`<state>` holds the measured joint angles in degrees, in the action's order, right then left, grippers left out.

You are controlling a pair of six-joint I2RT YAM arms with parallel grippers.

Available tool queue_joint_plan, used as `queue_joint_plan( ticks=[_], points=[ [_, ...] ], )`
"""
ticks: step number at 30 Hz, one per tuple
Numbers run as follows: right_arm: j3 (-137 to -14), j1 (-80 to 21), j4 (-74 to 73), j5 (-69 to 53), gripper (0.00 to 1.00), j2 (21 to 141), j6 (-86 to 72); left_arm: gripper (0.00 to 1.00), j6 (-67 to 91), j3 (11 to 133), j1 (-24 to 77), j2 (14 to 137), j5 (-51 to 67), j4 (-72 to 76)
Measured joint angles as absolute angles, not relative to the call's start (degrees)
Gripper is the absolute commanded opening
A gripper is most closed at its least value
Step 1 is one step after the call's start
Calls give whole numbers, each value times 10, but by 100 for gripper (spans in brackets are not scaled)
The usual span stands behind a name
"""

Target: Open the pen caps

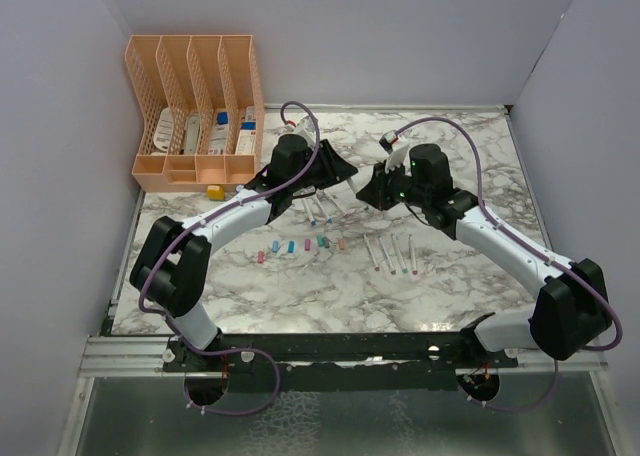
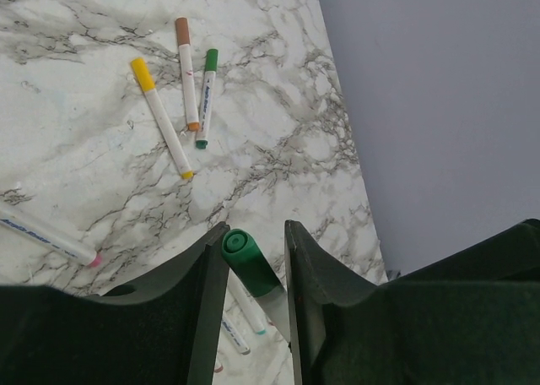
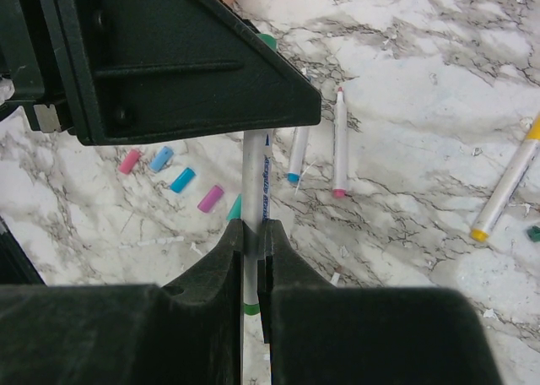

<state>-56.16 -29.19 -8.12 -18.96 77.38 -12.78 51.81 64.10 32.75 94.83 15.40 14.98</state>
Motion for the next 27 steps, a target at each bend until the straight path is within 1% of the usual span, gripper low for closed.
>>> queue_joint_plan(
  ticks=[13, 21, 27],
  points=[
    [-562, -292, -81, -190, 1, 774, -128, 35, 523, 641, 328, 946, 154, 150],
    [-560, -292, -80, -190, 1, 774, -128, 34, 529, 641, 328, 944, 154, 150],
    [-553, -292, -76, -190, 1, 774, -128, 31, 532, 641, 328, 942, 153, 150]
  ],
)
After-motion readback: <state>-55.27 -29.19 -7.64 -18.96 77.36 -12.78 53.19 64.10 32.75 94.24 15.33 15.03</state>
